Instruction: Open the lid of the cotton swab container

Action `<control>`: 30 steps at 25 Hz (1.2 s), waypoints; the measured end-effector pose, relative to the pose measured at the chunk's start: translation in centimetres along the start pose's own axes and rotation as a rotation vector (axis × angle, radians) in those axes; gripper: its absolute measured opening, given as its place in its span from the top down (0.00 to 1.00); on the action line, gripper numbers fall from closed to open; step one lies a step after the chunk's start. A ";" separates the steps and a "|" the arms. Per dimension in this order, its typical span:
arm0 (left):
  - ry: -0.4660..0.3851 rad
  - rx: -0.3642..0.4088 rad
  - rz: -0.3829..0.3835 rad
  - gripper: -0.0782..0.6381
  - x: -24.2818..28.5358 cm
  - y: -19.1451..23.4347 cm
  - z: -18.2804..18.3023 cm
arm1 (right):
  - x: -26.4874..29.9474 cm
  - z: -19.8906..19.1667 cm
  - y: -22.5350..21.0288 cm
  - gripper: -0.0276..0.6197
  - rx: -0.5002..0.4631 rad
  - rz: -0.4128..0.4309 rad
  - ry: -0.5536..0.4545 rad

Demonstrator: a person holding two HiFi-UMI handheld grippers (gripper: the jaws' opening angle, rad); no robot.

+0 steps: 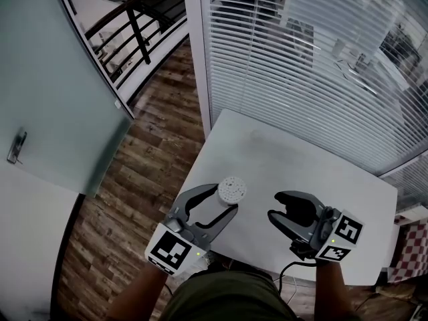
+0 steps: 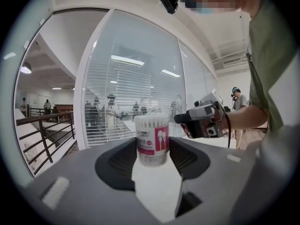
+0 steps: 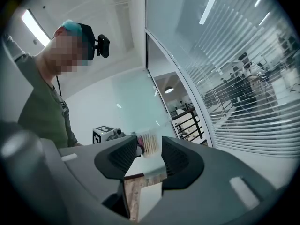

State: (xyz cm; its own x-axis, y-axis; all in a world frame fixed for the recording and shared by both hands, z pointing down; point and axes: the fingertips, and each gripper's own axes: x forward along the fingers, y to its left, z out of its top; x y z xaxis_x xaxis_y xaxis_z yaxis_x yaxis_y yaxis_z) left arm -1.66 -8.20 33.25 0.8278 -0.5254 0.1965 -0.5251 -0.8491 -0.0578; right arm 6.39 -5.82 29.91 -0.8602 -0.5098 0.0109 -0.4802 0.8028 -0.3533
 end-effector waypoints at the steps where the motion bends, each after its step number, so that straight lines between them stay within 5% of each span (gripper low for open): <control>1: 0.000 0.001 0.000 0.58 0.0 0.0 0.0 | 0.0 -0.2 0.0 0.68 -0.001 -0.002 0.007; 30: -0.009 -0.035 0.002 0.58 0.5 0.2 -0.6 | 0.2 -1.0 -1.6 0.94 0.146 0.024 -0.052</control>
State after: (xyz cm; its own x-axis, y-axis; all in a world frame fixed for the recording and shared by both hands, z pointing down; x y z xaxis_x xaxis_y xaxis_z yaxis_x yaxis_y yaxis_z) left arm -1.50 -8.57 33.91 0.8284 -0.5276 0.1880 -0.5331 -0.8457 -0.0239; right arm 6.86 -6.88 31.39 -0.8595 -0.5090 -0.0466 -0.4259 0.7637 -0.4851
